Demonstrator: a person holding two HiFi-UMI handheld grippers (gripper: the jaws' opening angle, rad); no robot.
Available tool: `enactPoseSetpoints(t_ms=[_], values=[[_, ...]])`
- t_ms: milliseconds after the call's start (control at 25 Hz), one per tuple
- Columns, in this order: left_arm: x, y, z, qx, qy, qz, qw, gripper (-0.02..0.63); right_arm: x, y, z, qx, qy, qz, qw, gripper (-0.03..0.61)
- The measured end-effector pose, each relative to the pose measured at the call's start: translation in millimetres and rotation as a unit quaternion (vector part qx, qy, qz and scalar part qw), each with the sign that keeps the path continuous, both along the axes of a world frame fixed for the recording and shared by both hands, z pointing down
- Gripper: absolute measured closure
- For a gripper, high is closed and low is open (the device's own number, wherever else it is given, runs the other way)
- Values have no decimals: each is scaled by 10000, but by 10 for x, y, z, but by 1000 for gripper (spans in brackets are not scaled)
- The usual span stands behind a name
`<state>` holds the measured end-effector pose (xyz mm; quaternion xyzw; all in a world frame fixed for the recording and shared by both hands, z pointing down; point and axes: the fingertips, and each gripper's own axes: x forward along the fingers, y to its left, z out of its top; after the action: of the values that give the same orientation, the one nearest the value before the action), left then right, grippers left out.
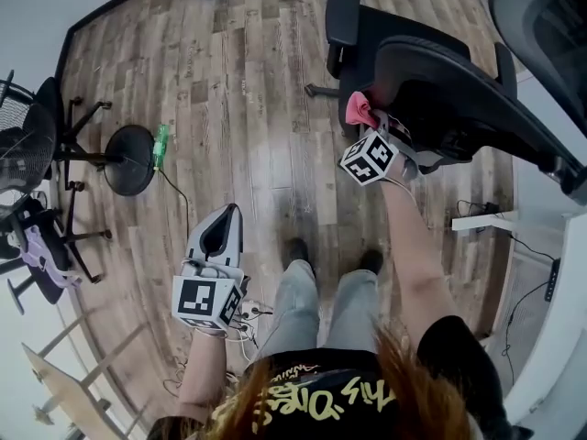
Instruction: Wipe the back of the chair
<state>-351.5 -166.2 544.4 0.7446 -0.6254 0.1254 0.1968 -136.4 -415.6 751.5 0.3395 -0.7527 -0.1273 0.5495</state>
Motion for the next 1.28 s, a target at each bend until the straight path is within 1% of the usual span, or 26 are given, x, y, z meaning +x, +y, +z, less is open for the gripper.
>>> enactPoseSetpoints(t_ms=[240, 360, 440, 560, 680, 840, 920, 1160, 1280], values=[[-6, 26, 36, -76, -69, -85, 9999, 621, -29, 87, 361, -376, 110, -82, 9992, 517], [24, 38, 27, -70, -66, -87, 9999, 621, -81, 194, 438, -564, 118, -147, 9982, 517], [74, 32, 33, -63, -62, -62, 9999, 621, -141, 255, 328, -457, -222, -126, 9986, 517], [194, -30, 9, -28, -34, 59, 10000, 621, -221, 372, -26, -234, -1078, 18, 9939, 517], [349, -102, -98, 81, 15, 196, 9998, 621, -255, 532, -482, -18, -1786, 44, 9839, 517], [593, -187, -331, 304, 54, 391, 9988, 621, -223, 800, -1114, 135, -2599, 97, 9655, 517], [715, -210, -452, 402, 79, 498, 9979, 621, -175, 943, -1401, 196, -2859, 84, 9580, 517], [1081, -187, -788, 571, 163, 823, 9948, 621, 107, 1356, -2175, 518, -3358, -8, 9405, 517], [1290, -167, -952, 642, 165, 1020, 9926, 621, 275, 1537, -2570, 769, -3760, -77, 9234, 517]])
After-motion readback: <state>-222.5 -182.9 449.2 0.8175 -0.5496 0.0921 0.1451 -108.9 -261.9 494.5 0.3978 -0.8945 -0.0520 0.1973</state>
